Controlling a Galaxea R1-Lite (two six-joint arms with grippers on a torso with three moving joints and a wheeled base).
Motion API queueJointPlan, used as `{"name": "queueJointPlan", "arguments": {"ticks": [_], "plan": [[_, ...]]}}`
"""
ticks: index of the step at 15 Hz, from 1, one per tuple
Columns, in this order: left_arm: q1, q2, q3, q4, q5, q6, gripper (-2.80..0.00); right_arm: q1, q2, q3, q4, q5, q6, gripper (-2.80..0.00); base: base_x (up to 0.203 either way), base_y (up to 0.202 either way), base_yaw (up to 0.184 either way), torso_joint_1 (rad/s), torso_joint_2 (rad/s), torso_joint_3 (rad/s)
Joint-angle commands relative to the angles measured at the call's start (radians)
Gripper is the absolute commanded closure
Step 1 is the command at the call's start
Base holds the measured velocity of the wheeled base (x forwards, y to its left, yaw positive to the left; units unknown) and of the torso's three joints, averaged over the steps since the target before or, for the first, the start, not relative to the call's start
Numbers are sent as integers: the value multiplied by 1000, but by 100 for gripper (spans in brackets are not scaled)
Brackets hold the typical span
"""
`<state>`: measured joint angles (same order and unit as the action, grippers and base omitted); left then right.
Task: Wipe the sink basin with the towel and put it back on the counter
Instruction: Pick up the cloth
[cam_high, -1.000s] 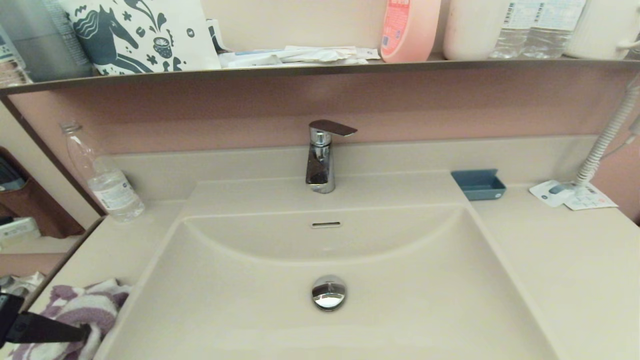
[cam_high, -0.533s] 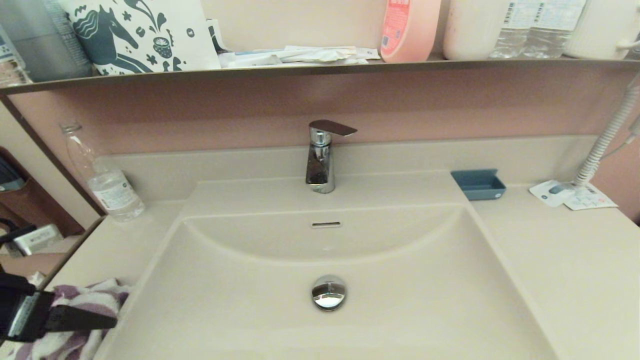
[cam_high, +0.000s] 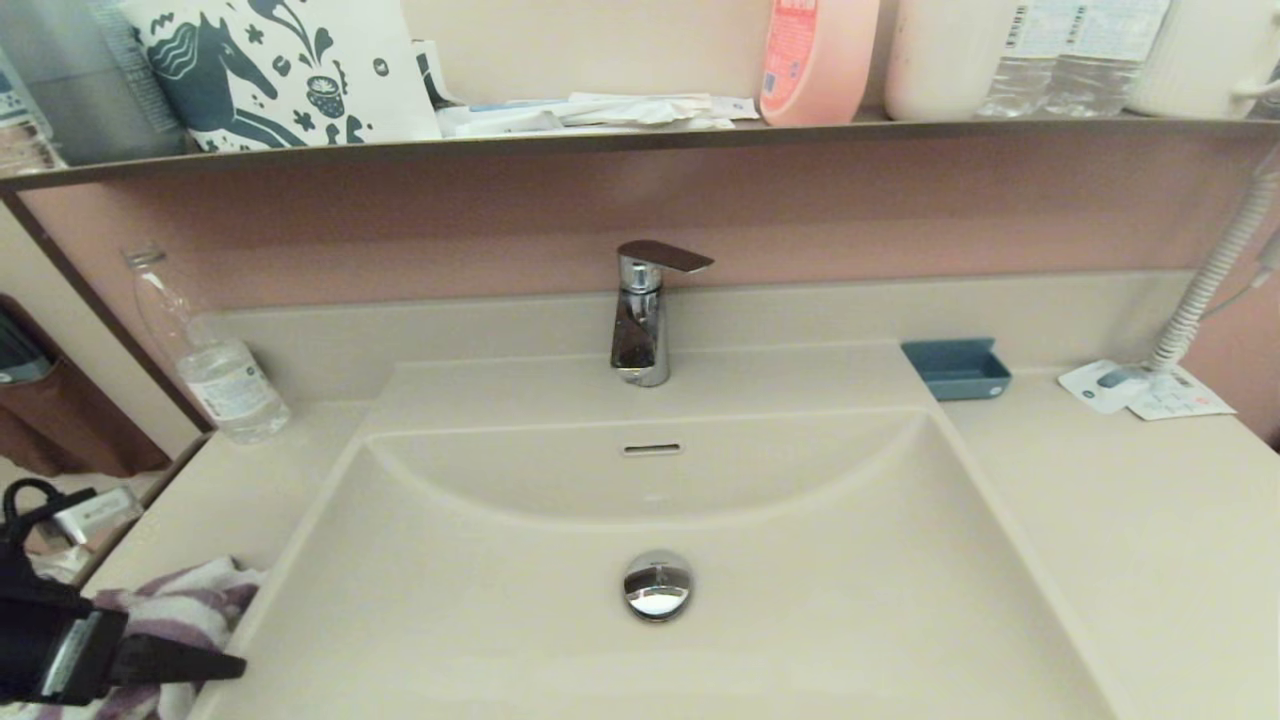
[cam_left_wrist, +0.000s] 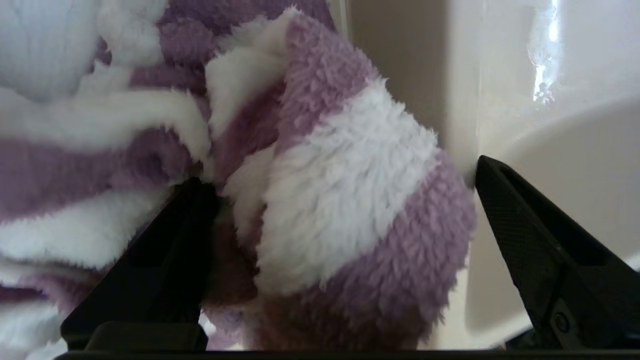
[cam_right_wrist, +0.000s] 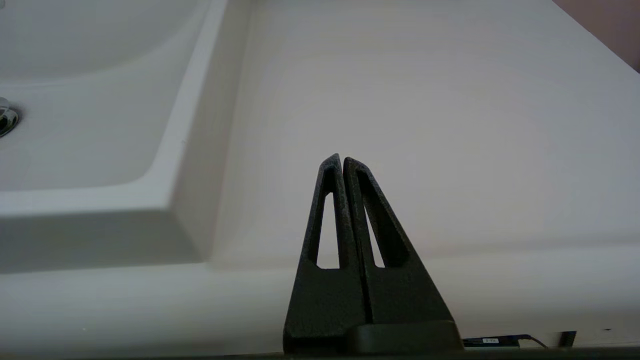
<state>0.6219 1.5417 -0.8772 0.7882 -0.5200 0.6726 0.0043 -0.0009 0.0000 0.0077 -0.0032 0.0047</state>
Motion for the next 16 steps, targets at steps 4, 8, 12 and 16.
{"name": "queueJointPlan", "arguments": {"ticks": [4, 8, 12, 16], "plan": [[1, 14, 111, -137, 0, 15, 0, 0, 1, 0, 0, 0, 0, 0, 0, 0, 0, 0, 0, 0], [1, 6, 118, -138, -3, 13, 0, 0, 1, 0, 0, 0, 0, 0, 0, 0, 0, 0, 0, 0], [1, -41, 66, -134, -6, -4, 0, 0, 1, 0, 0, 0, 0, 0, 0, 0, 0, 0, 0, 0], [1, -91, -93, -8, -6, -54, 0, 0, 1, 0, 0, 0, 0, 0, 0, 0, 0, 0, 0, 0]]}}
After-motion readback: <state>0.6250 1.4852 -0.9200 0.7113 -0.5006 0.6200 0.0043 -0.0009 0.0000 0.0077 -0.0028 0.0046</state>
